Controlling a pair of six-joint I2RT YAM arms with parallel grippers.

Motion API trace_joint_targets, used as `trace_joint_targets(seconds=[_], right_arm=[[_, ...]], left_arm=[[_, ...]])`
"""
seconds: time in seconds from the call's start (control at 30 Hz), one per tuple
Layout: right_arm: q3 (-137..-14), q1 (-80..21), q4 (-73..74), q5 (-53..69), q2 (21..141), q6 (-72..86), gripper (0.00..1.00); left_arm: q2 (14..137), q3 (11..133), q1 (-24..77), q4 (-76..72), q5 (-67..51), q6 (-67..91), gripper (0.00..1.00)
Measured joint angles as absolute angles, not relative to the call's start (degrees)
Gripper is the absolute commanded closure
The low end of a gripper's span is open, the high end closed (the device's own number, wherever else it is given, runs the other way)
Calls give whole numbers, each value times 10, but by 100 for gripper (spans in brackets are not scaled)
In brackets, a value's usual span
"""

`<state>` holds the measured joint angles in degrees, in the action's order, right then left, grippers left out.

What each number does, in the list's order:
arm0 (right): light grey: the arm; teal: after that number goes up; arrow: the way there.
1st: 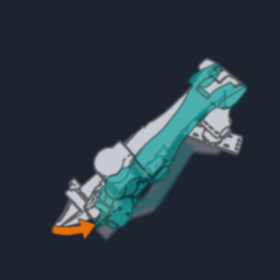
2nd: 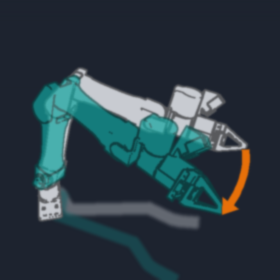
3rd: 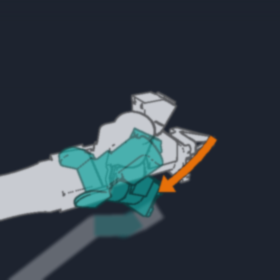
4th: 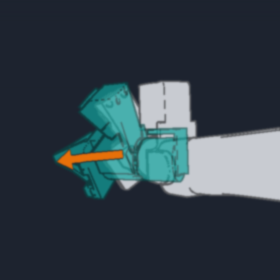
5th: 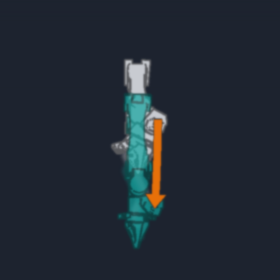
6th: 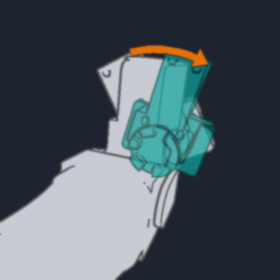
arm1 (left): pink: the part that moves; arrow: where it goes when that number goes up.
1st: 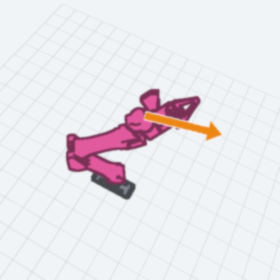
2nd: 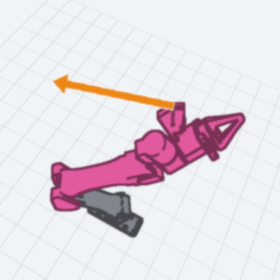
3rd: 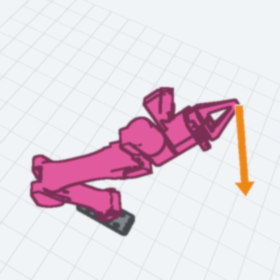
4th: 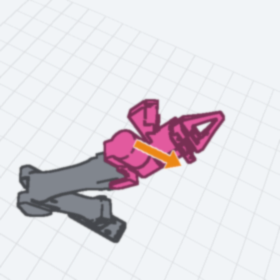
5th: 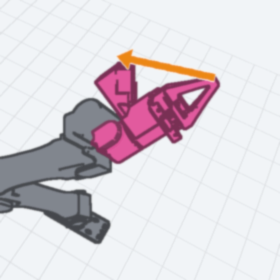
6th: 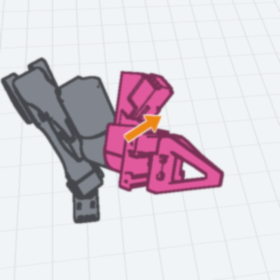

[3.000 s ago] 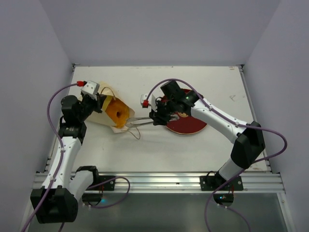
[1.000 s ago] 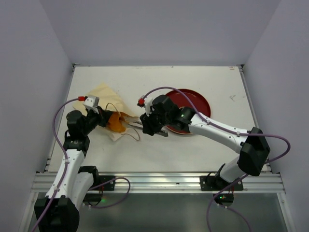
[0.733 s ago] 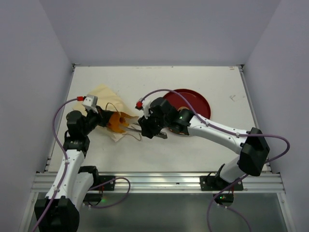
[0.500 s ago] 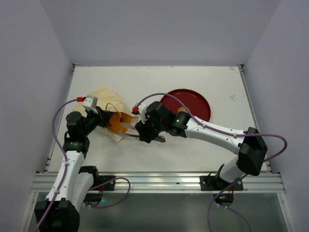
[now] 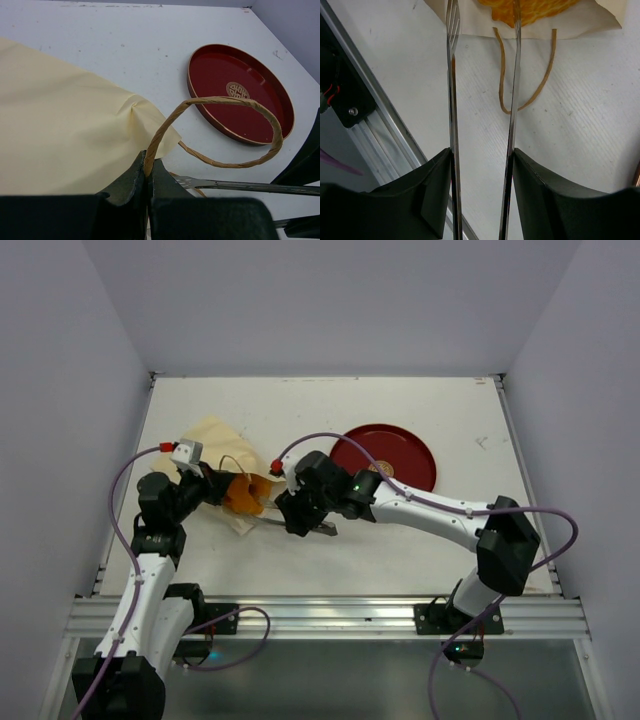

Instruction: Take the fake bread out of the paper bag

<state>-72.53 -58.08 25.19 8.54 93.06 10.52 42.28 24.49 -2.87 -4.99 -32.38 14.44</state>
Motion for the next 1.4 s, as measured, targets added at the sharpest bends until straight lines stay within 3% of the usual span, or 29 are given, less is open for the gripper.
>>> trace_joint_targets(seconds=[1.03,1.17,1.4], right_arm=[[-781,-620,259,20,992,127,46],[-789,-620,261,20,1002,137,56],[-791,-622,272,-2,1020,150,82]], left_arm=[[418,235,-29,-55,-337,144,100],[416,235,-29,-55,-337,144,100],[415,229,-29,-60,-338,144,100]])
